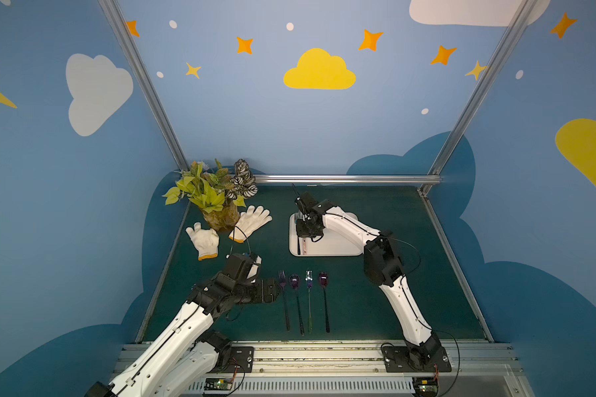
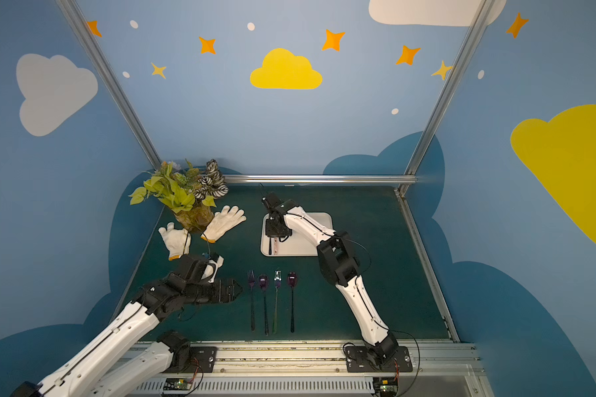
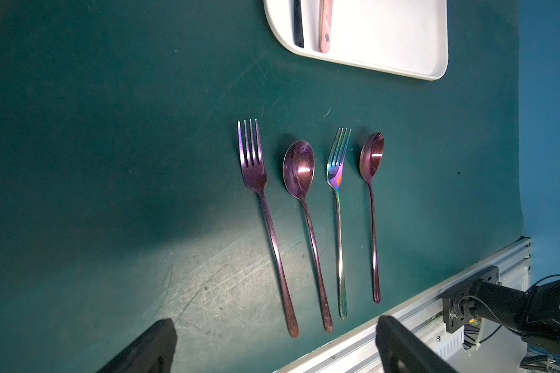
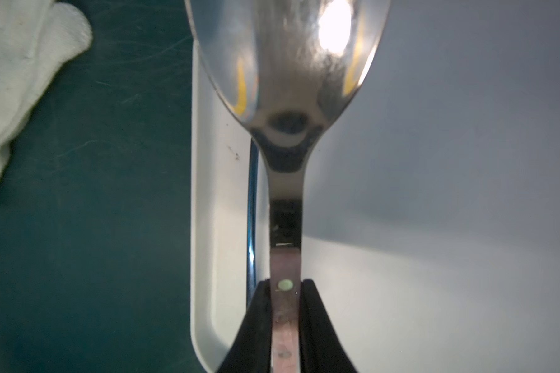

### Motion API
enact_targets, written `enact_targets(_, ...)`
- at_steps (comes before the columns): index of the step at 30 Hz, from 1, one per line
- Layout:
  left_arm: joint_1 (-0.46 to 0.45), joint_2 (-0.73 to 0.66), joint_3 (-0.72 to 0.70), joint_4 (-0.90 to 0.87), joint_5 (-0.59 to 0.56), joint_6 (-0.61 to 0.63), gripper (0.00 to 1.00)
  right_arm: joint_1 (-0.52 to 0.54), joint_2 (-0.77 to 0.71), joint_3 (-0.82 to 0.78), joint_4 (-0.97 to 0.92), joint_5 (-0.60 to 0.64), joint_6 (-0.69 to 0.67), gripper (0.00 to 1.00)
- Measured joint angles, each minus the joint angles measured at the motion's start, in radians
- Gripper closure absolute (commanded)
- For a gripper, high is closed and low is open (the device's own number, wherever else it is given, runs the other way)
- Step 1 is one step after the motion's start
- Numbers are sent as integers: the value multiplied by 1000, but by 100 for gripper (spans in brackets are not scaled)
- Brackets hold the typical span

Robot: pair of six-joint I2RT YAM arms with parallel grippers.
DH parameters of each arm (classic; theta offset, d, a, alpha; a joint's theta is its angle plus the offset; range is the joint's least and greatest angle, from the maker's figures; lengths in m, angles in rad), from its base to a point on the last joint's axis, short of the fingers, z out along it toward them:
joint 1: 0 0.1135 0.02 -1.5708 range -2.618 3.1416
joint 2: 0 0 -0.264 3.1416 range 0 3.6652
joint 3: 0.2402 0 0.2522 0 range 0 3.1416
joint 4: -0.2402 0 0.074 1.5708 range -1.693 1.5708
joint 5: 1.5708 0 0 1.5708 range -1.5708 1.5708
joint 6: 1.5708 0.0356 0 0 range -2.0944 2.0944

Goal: Set the spoon and fork side by side
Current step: Place the spoon on the tray.

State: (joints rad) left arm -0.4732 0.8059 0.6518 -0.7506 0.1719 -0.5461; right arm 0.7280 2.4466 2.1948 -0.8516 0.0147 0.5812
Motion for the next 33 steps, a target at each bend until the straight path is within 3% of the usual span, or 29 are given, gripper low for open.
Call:
enact_targets(14, 0, 13, -5, 5, 12, 0, 0, -18, 39, 34, -3, 2, -21, 91)
enact_targets(33, 0, 26, -6, 8, 11, 0, 0, -40, 66, 47, -2, -15, 8, 74)
